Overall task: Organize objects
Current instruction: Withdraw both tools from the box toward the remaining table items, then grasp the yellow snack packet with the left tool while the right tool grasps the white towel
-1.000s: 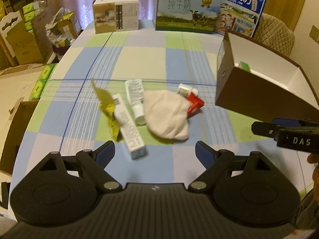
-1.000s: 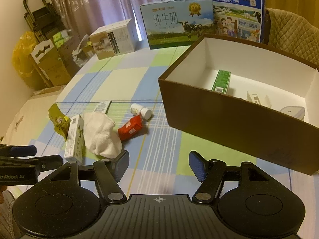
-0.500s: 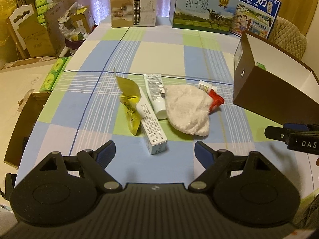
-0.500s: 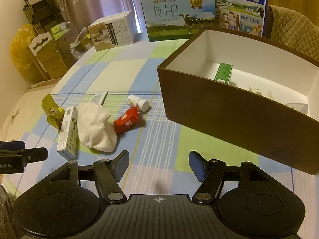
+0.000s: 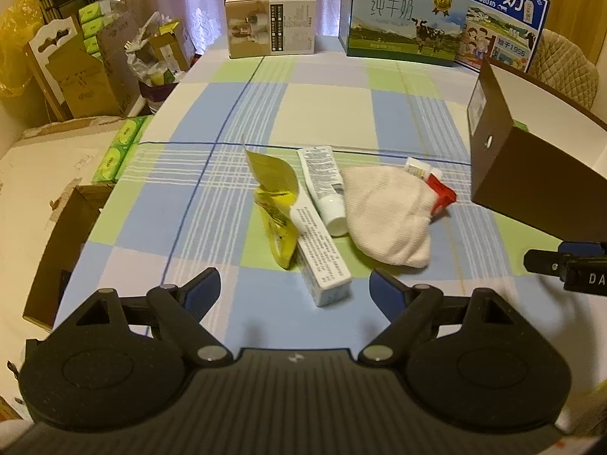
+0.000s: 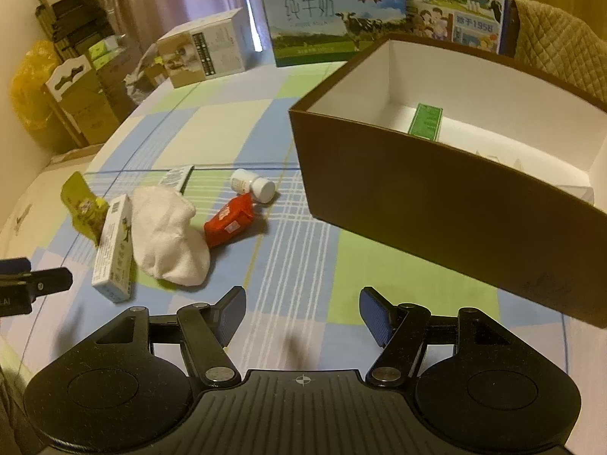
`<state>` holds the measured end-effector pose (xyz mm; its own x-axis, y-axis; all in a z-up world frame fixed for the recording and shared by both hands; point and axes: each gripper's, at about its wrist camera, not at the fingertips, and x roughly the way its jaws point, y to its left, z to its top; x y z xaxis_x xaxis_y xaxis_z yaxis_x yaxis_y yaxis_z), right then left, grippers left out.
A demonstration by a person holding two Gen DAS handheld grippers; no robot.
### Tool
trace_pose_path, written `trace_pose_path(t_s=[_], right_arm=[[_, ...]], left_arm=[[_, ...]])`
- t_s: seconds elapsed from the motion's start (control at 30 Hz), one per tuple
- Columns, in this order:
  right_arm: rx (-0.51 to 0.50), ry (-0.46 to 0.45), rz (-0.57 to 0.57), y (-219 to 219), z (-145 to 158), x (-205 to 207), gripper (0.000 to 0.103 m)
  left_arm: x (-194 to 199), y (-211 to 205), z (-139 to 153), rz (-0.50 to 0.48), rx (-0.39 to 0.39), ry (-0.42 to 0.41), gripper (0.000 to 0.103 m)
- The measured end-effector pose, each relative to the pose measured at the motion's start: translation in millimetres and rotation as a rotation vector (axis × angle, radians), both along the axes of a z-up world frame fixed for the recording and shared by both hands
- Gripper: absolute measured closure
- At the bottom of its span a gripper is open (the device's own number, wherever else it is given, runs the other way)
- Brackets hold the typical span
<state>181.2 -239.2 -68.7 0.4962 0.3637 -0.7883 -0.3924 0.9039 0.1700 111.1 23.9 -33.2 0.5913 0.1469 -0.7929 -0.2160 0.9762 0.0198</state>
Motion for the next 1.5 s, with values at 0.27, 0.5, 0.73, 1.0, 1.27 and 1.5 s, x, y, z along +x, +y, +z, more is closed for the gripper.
trace_pose_path(t_s=[0.27,0.5,0.73,1.0,1.27,1.5], right_arm=[[0.039,0.038,-0.059,-4.3,-5.7,13.6,0.039],[0.029,0.046,-0.09,-9.2,-9.7,21.3,0.039],[0.024,0.055,-0.108,-12.3,-12.6,25.6,0.039],[0.009,0.065,-0.101,-9.5,-16.9,27.7,0.04],[0.034,0.055,-0.073,-5.1,-17.5,24.9,0.04],[0.096,0.004,0.033,18.0,-10.2,17.1,0.04]], left_arm=[[19.3,9.4,-13.0,0.007,0.049,-0.002,0.029],[42.4,16.8,-18.0,0.003,0.072,-0.027,0.033],[60.5,27.0,-27.2,-0.007,0.095,-0.024,0.054],[69.9,35.1,-38.7,-0.013,0.095,-0.047,0.084],[60.9,40.7,-32.7,0.009,0.136,-0.026,0.085],[46.5,55.8,-12.7,0.072,0.1,-0.065,0.085]])
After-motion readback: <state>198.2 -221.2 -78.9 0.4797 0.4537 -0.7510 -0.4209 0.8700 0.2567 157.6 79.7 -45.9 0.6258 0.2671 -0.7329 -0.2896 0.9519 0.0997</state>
